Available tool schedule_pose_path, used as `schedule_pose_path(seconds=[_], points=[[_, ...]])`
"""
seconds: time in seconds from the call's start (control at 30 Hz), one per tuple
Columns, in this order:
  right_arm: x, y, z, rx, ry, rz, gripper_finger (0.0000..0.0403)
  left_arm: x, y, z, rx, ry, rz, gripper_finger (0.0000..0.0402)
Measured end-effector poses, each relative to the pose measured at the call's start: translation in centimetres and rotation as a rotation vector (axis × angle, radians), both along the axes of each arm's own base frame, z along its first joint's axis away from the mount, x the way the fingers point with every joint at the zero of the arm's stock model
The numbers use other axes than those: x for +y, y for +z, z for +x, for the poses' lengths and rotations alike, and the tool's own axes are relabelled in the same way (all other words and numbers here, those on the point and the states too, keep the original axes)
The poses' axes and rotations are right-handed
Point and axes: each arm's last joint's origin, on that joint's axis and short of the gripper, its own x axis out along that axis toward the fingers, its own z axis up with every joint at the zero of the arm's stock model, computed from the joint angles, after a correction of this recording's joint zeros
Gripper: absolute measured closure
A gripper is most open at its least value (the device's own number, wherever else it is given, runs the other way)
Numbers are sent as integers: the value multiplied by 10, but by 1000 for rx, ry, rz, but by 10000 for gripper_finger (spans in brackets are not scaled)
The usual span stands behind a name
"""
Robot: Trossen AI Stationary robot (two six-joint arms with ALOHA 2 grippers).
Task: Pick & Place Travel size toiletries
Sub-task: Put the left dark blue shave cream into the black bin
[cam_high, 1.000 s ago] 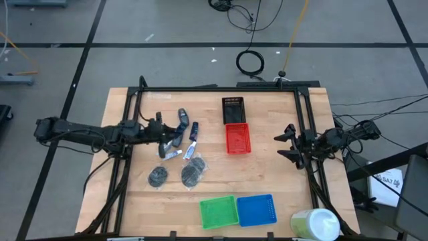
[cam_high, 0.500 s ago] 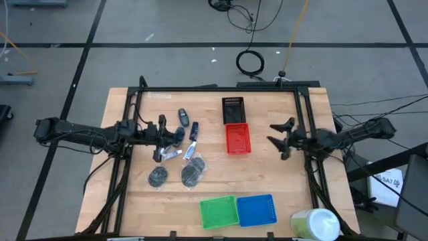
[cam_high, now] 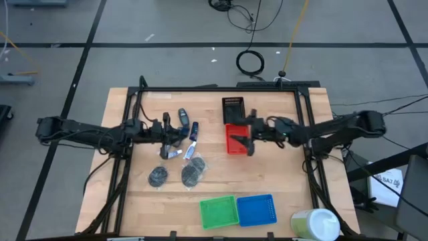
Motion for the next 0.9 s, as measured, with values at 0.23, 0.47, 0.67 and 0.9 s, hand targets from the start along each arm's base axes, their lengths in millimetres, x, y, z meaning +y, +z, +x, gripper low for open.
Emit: schedule_pose_path(seconds=[0.23, 0.47, 0.67, 0.9], points=[[-5, 8, 56, -43, 100, -7, 124, 6, -8, 10, 11, 29, 4, 394], [-6, 7, 98, -46, 149, -11, 120, 9, -6, 33, 39, -9, 8, 381], [-5, 15, 108, -94, 206, 25, 122, 9, 1, 49, 40, -45, 36, 394], [-6, 16, 108, -104, 204, 20, 130, 9, 4, 58, 45, -65, 50, 387]])
